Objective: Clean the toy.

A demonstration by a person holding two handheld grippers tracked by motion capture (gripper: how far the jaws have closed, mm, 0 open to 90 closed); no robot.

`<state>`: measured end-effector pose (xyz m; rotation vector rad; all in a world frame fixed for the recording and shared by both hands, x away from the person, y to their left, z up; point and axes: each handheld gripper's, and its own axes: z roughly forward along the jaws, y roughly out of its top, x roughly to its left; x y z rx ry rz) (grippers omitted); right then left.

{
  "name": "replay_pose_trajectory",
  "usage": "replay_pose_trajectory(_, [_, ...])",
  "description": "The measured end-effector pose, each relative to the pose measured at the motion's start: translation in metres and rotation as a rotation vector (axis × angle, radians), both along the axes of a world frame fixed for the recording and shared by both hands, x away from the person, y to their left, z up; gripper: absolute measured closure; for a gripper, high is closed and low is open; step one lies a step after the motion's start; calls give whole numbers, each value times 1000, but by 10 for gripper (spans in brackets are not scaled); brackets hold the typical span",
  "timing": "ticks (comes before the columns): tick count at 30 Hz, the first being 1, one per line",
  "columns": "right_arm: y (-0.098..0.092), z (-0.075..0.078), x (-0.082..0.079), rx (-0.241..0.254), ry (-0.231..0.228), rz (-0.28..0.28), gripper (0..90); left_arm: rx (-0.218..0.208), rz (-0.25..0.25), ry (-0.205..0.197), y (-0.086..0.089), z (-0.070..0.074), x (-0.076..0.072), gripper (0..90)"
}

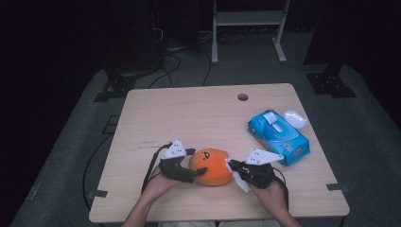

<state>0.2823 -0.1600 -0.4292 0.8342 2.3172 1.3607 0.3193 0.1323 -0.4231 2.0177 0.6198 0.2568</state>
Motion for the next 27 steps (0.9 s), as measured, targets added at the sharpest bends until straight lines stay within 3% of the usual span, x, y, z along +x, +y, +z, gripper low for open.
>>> replay_pose_trajectory(1, [4,1,-2,-5,-6,9,836,1,14,8,2,0,0,159])
replay_pose_trajectory(3, [13,3,-8,-5,-19,41,835,-2,16,-8,5,0,-2,267])
replay_pose_trajectory(5, [21,4,-14,-19,-43,74,835,12,6,-22,5,1,-3,313])
replay_pose_trajectory(8, [21,3,-13,-21,-46,71,835,2,-9,-23,4,1,-4,299])
replay_pose_trajectory(10, [15,2,-8,-7,-39,55,834,-4,-8,-55,4,4,-3,256])
replay_pose_trajectory(13, [9,1,-3,-5,-38,44,834,-50,-17,-70,4,9,-4,210])
replay_pose_trajectory(16, [11,1,-5,-8,-43,89,834,-14,-22,-71,-2,5,-5,186])
replay_pose_trajectory(18, [16,0,-9,-34,-63,126,834,-8,-35,-56,-4,3,-6,188])
replay_pose_trajectory(20, [16,1,-10,-51,-69,132,834,6,-46,-16,-4,4,-6,240])
replay_pose_trajectory(24, [8,6,-7,-13,-76,77,834,31,-65,44,-2,1,-6,251])
replay_pose_trajectory(27, [6,3,-6,-4,-57,75,834,14,-61,38,1,2,-6,240])
